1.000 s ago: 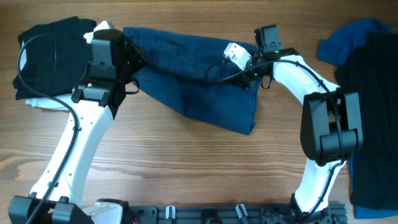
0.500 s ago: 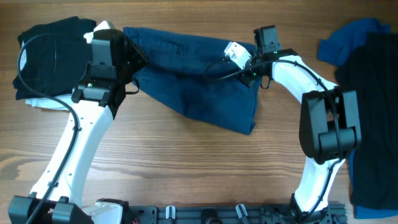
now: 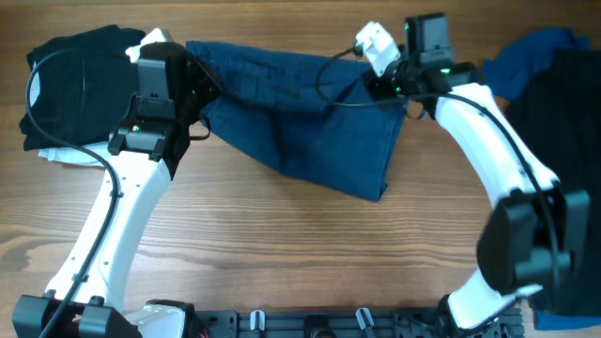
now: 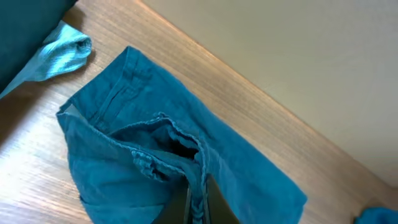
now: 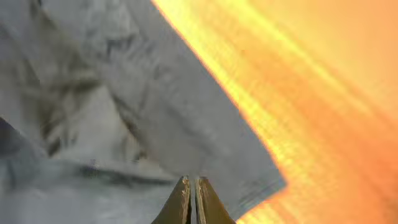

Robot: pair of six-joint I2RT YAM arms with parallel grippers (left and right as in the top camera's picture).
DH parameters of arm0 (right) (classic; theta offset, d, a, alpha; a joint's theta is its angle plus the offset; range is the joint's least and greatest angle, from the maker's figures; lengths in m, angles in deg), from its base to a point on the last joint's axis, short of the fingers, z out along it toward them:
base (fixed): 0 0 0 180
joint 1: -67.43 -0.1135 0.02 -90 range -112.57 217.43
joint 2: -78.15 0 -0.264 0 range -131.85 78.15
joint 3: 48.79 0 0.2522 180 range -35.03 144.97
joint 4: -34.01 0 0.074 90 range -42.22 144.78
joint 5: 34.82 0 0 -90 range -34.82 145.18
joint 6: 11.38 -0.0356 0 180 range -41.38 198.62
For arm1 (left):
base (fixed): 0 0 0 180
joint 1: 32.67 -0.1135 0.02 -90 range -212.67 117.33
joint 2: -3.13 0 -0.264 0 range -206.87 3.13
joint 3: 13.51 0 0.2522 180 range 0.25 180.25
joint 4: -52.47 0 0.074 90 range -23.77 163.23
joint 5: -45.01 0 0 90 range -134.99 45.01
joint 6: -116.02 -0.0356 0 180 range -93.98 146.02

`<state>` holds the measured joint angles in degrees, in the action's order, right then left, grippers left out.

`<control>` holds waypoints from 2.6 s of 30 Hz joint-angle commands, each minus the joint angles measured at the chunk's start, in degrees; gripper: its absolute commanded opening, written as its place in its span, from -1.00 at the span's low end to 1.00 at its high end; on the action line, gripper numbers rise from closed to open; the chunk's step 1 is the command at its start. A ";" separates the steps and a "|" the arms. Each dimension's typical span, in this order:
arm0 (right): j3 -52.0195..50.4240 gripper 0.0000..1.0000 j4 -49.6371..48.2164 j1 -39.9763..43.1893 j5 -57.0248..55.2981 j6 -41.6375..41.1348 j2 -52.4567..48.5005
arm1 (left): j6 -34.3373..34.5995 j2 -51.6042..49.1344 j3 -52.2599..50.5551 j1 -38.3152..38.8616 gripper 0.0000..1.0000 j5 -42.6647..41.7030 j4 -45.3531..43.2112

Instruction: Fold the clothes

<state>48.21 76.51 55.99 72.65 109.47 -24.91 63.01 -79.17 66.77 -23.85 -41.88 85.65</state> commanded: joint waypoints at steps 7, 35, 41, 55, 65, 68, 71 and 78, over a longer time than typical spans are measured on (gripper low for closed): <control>3.10 -0.91 2.49 2.27 -0.55 -0.37 1.27 | 2.69 -1.77 1.33 -0.59 -0.92 0.22 -3.56; -5.95 -0.92 -8.59 2.67 6.56 4.96 -7.06 | 0.74 -0.85 3.26 -1.16 -0.90 0.28 -0.68; -5.95 -0.91 -3.54 2.69 6.51 5.14 -0.11 | 0.74 -0.85 3.26 -1.22 -0.89 0.39 -0.35; -6.01 -0.04 0.79 2.95 3.65 -20.55 -0.13 | 0.76 -0.83 4.13 -1.22 -0.88 0.37 1.46; -6.12 0.08 5.27 4.96 -8.46 -50.34 -4.50 | 0.79 -0.83 4.13 -1.22 -0.87 -0.74 1.88; -6.12 0.09 5.73 6.43 -9.92 -50.56 -7.82 | 0.76 -0.83 4.13 -1.22 -0.87 -0.72 1.88; -6.12 0.18 6.25 8.13 -6.47 -50.56 -11.93 | 0.76 -0.83 4.13 -1.22 -0.86 -0.74 1.88; -6.12 0.23 3.45 10.71 1.14 -55.39 -14.38 | 0.76 -0.83 4.13 -1.22 -0.86 -1.66 1.92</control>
<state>42.03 80.75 66.55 69.11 57.23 -38.66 65.06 -81.57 69.26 -24.55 -42.38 87.72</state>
